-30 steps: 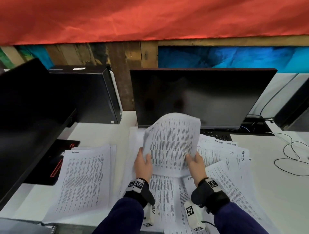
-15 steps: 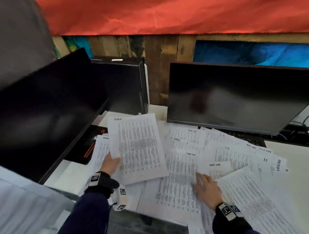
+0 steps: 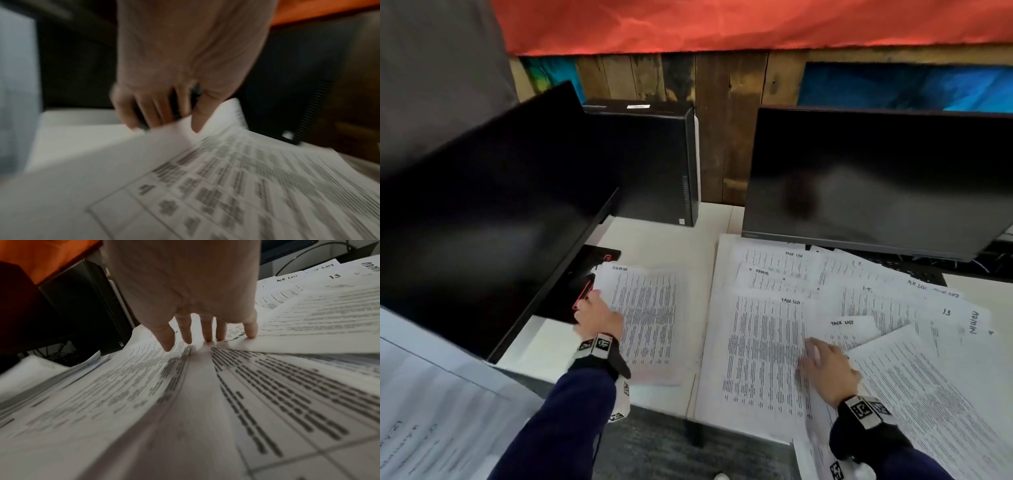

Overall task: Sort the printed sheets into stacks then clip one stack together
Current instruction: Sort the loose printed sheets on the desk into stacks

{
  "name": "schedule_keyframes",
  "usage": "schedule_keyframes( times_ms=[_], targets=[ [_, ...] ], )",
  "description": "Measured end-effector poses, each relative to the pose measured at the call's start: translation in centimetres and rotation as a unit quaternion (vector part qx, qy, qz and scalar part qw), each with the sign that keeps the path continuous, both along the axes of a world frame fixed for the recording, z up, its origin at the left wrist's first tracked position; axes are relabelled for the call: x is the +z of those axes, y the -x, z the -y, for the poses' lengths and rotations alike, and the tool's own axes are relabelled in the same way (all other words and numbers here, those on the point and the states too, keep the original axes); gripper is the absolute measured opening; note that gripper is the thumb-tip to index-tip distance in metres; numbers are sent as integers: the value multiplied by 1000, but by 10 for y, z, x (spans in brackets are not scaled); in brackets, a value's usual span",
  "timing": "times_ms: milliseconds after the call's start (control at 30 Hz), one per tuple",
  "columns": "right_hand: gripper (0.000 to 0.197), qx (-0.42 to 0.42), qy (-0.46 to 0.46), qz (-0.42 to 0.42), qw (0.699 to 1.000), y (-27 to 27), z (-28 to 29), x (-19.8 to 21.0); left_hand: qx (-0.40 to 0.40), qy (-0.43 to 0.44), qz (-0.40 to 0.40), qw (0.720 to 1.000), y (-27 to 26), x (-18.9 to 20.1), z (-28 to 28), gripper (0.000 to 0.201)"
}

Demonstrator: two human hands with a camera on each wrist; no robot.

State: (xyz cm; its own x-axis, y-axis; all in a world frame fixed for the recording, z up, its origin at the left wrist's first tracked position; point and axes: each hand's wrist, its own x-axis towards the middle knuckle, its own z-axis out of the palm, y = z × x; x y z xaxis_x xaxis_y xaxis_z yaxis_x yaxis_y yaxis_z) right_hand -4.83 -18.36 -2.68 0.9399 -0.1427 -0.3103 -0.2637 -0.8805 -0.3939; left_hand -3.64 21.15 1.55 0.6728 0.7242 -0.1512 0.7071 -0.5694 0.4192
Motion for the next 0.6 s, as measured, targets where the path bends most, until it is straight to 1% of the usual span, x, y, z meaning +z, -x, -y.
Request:
schedule_keyframes(
  times_ms=[33, 67, 100, 133, 167, 200, 267, 367, 433, 467, 500, 533, 600],
  targets=[
    [46, -28, -12, 9, 999, -1, 0, 0, -55, 9, 38, 998, -3, 2, 22, 47],
    [46, -57, -35, 7, 998, -3, 0, -1, -112, 42, 65, 991, -7, -1, 45, 40],
    [46, -86, -71, 7, 994, -5, 1, -5, -160, 85, 66, 981, -9, -3, 69, 35],
    [47, -123, -109, -1, 986, -8, 2, -8, -191, 137, 43, 971, -11, -7, 93, 34],
    [49, -159, -141, -10, 977, -12, 3, -11, -206, 189, 6, 960, -12, -13, 113, 38],
    [52, -198, -159, -25, 967, -16, 3, -10, -210, 225, -40, 951, -12, -17, 131, 44],
    [58, -265, -178, -59, 946, -23, 0, -6, -201, 246, -121, 940, -14, -18, 150, 55],
    [66, -295, -185, -102, 932, -29, -7, 0, -181, 229, -174, 940, -18, -18, 157, 56],
    [64, -285, -205, -116, 929, -32, -10, -5, -167, 230, -182, 941, -19, -18, 158, 56],
    [60, -283, -237, -120, 922, -32, -11, -5, -159, 238, -176, 942, -19, -18, 159, 57],
    [53, -280, -263, -111, 916, -34, -13, -11, -150, 244, -165, 944, -20, -18, 161, 58],
    [44, -267, -273, -104, 918, -34, -14, -7, -143, 239, -155, 948, -20, -19, 164, 58],
    [33, -236, -294, -90, 922, -33, -18, 7, -132, 197, -122, 964, -21, -18, 168, 57]
  ],
)
